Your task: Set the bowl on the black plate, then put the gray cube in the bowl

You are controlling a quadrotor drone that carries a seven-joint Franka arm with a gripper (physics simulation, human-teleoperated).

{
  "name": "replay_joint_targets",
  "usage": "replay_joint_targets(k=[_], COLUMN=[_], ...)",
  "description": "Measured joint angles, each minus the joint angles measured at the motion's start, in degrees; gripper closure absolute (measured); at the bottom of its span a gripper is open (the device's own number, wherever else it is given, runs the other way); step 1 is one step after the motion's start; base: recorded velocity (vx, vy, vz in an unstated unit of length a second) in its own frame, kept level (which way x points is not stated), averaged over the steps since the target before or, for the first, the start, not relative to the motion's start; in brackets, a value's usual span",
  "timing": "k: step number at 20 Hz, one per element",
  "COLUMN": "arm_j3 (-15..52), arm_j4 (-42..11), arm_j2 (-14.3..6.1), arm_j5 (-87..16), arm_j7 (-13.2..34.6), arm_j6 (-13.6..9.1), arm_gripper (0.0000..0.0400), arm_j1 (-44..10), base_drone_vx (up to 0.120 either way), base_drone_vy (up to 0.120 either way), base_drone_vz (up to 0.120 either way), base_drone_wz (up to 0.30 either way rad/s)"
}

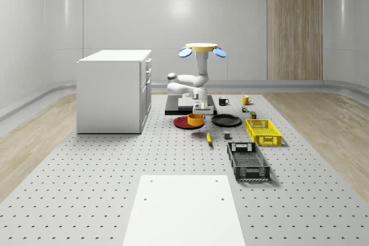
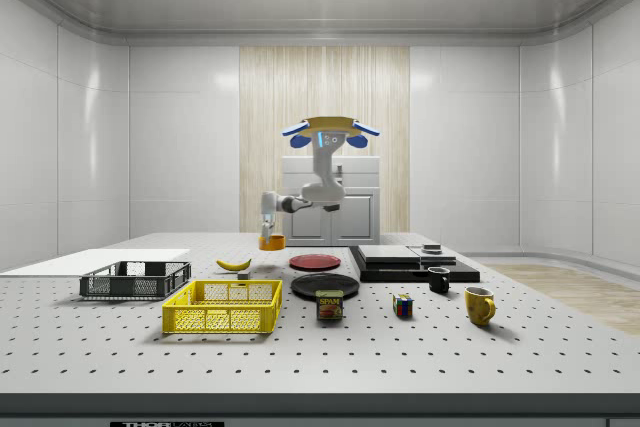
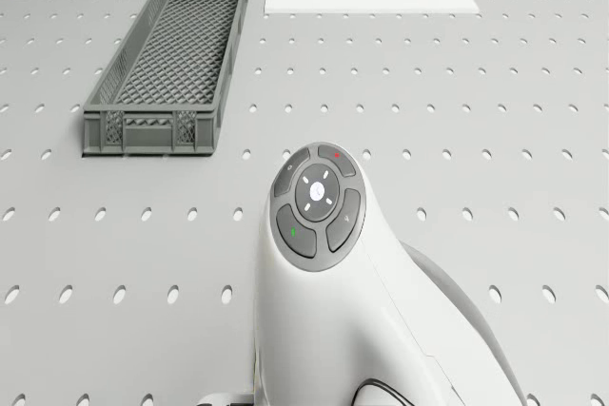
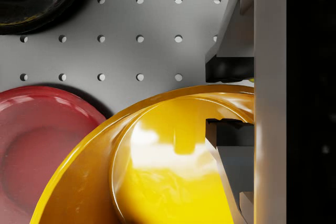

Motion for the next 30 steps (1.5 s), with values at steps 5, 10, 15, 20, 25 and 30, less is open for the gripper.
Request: replay_joint_targets(k=[5, 10, 15, 20, 25, 30], arm_j3=[0.02, 0.04, 0.06, 0.07, 0.09, 0.10], arm_j4=[0.01, 0.01, 0.02, 0.02, 0.03, 0.03], arm_j2=[-0.13, -0.26, -0.37, -0.47, -0.57, -0.66], arm_j5=[0.06, 0.11, 0.16, 0.20, 0.24, 0.28], arm_j7=[0.03, 0.06, 0.08, 0.10, 0.12, 0.14], arm_j6=[0.12, 0.24, 0.34, 0.44, 0.53, 0.62], arm_gripper=[0.0300, 0.0300, 0.0300, 0.0300, 0.0300, 0.0300], arm_j1=[-0.04, -0.07, -0.11, -0.14, -0.17, -0.19], base_drone_vx=[-0.120, -0.120, -0.120, -0.120, -0.120, -0.120], base_drone_vy=[0.120, 0.120, 0.120, 0.120, 0.120, 0.120], base_drone_vz=[0.000, 0.000, 0.000, 0.000, 0.000, 0.000], base_drone_wz=[0.000, 0.000, 0.000, 0.000, 0.000, 0.000])
